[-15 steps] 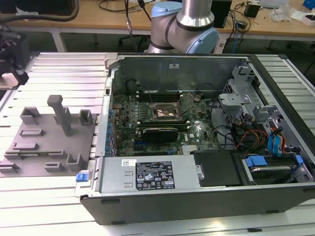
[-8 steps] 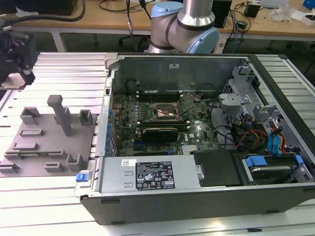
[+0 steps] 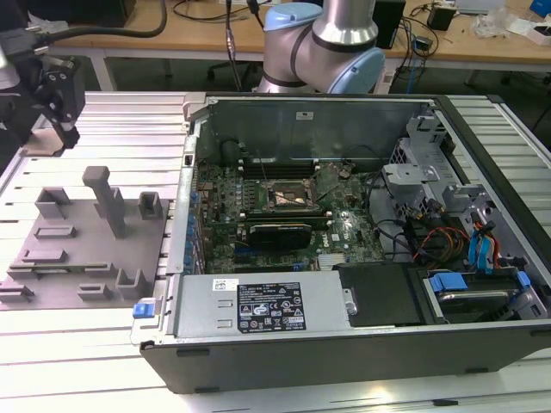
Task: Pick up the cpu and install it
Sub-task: 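Pick up the cpu and move it towards the insertion slot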
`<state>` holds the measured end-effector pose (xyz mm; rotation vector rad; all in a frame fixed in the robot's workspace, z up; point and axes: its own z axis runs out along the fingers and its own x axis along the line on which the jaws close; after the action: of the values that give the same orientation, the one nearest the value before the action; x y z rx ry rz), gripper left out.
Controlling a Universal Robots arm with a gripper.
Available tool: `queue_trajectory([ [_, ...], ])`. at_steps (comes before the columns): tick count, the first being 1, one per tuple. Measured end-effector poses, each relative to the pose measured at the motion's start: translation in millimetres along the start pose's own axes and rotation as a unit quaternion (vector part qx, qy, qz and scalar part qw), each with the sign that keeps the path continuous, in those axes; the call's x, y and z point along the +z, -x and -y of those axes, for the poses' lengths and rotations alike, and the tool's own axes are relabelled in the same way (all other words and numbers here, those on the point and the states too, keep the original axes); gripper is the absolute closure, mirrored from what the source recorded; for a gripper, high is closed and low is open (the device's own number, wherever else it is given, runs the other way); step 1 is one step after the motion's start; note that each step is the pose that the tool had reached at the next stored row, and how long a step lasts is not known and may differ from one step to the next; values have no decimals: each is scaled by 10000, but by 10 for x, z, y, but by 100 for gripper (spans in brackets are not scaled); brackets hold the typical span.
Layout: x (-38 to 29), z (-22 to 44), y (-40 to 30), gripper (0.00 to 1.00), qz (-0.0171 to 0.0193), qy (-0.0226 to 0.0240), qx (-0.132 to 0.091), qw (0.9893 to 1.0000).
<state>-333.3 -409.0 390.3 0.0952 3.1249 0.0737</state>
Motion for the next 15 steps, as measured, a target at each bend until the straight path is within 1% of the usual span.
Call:
queue_trajectory([
  [3, 1, -3, 55, 45, 0, 0, 0, 10000],
  [6, 3, -9, 138, 45, 1, 0, 1, 10000],
  [10, 4, -12, 203, 45, 0, 0, 0, 10000],
  [13, 5, -17, 276, 45, 0, 0, 0, 10000],
  [15, 5, -19, 312, 45, 0, 0, 0, 10000],
])
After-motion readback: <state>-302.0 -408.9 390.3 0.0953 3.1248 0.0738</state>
